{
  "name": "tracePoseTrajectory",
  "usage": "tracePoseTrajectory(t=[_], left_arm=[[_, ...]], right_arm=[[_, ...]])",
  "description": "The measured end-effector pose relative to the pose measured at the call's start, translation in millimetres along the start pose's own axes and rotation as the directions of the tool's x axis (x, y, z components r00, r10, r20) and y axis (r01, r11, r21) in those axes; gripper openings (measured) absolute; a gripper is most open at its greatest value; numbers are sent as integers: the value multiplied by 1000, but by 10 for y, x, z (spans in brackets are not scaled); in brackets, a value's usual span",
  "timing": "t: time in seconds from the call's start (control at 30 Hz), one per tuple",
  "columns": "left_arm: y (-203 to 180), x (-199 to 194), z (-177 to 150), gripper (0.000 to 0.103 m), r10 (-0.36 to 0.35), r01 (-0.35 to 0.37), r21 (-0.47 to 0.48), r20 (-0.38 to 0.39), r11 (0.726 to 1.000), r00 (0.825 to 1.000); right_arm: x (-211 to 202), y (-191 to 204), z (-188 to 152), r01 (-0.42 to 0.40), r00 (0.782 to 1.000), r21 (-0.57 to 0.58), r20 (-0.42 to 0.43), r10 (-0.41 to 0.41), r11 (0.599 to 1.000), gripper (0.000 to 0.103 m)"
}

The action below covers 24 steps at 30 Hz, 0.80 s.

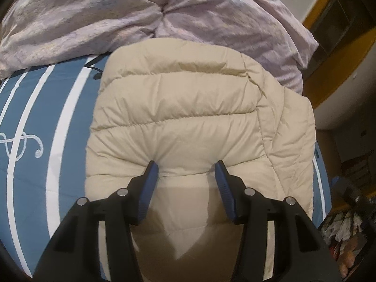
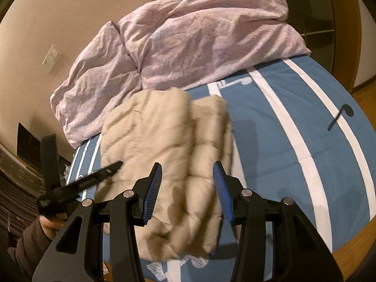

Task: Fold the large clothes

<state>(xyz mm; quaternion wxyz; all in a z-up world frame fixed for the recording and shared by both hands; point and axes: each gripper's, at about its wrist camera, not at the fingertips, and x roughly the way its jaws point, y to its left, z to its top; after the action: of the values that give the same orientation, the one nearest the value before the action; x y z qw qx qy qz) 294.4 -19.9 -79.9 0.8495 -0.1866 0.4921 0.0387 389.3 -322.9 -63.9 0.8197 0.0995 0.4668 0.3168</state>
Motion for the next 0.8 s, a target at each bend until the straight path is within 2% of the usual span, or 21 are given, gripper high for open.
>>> tracePoseTrajectory(t=[0.23, 0.5, 0.8], left_arm=[[-103, 87, -81, 52, -1, 2, 20, -20, 1000, 1000], [-108, 101, -79, 54, -6, 7, 29, -30, 1000, 1000], [-119, 121, -77, 56, -17, 19, 48, -38, 999, 999]], right_arm=[[134, 310, 77, -21, 1000, -51, -6, 21, 998, 47], [334, 582, 139, -3, 1000, -96, -13, 2, 995, 47], [590, 637, 238, 85, 996, -83, 2, -85, 993, 47]])
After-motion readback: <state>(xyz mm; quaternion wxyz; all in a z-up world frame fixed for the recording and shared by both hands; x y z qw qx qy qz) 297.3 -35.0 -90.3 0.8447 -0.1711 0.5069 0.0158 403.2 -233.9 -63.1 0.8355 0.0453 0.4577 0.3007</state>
